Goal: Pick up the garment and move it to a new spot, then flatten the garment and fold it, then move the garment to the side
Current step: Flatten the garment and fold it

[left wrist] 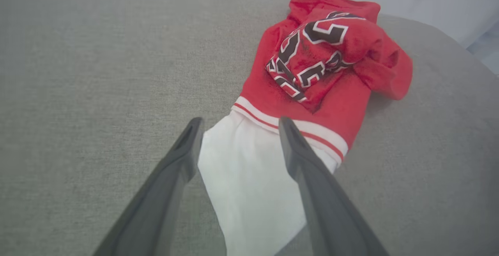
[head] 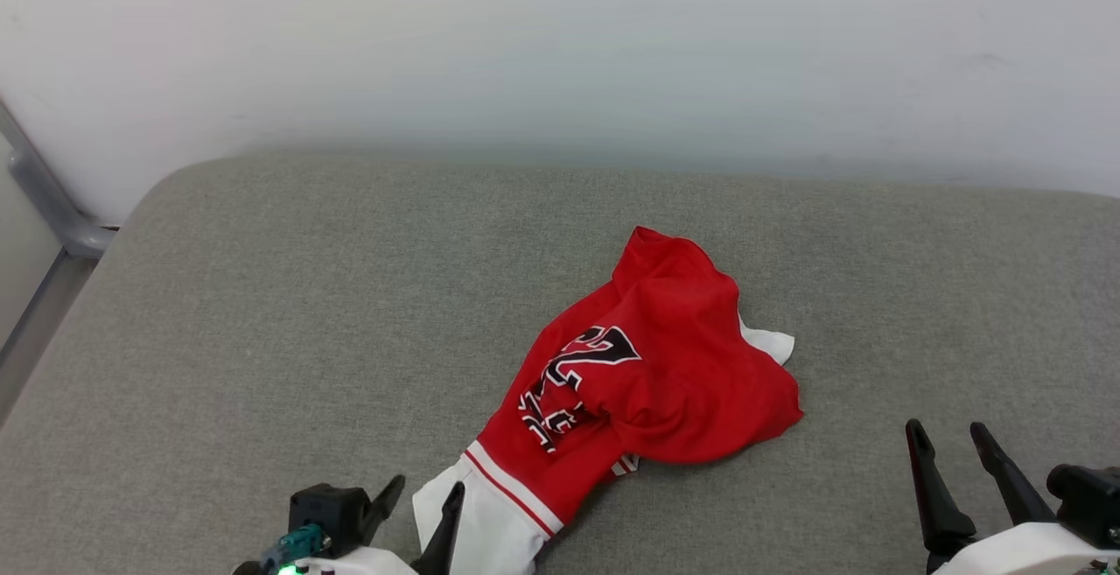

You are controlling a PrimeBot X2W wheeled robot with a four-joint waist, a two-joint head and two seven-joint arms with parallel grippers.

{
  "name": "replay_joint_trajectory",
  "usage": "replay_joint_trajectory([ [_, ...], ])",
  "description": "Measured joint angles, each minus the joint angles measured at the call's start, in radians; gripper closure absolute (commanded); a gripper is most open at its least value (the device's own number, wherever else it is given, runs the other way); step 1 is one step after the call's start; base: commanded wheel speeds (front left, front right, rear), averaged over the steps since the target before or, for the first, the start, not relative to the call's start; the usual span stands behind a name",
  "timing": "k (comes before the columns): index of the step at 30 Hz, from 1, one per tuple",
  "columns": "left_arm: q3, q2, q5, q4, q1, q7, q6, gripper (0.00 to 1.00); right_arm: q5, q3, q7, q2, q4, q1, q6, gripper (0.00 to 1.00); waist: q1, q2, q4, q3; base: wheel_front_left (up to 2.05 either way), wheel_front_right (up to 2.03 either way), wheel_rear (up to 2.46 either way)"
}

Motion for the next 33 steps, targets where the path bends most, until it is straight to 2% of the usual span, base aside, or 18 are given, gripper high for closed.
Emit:
replay_joint_trajectory([
  [7, 0.064, -0.025, 0.06, -0.029, -0.024, -0.136, 0.011, 0.0, 0.003, -0.029, 0.072, 0.0, 0.021, 0.0, 0.0, 0.0, 0.0, 0.0, 0.001, -0.008, 0.0, 0.0, 0.0],
  [12, 0.126, -0.055, 0.128, -0.063, -0.028, -0.153, 0.024, 0.0, 0.01, -0.052, 0.171, -0.003, 0.062, -0.016, 0.0, 0.0, 0.0, 0.0, 0.017, -0.004, 0.0, 0.0, 0.0],
  [15, 0.181, -0.079, 0.179, -0.095, -0.031, -0.154, 0.024, 0.0, 0.028, -0.046, 0.245, -0.03, 0.095, -0.054, 0.0, 0.0, 0.0001, 0.0, 0.033, 0.003, 0.0, 0.0, 0.0],
  [23, 0.267, -0.133, 0.283, -0.138, -0.031, -0.155, -0.027, 0.0, 0.081, 0.067, 0.463, -0.13, 0.178, -0.198, 0.0, 0.0, 0.0001, 0.0, 0.076, 0.052, 0.0, 0.0, 0.0],
  [33, 0.323, -0.215, 0.364, -0.146, -0.073, -0.156, -0.108, 0.0, 0.107, 0.225, 0.59, -0.234, 0.317, -0.41, 0.0, 0.0, 0.0002, 0.0, 0.126, 0.164, 0.0, 0.0, 0.0],
])
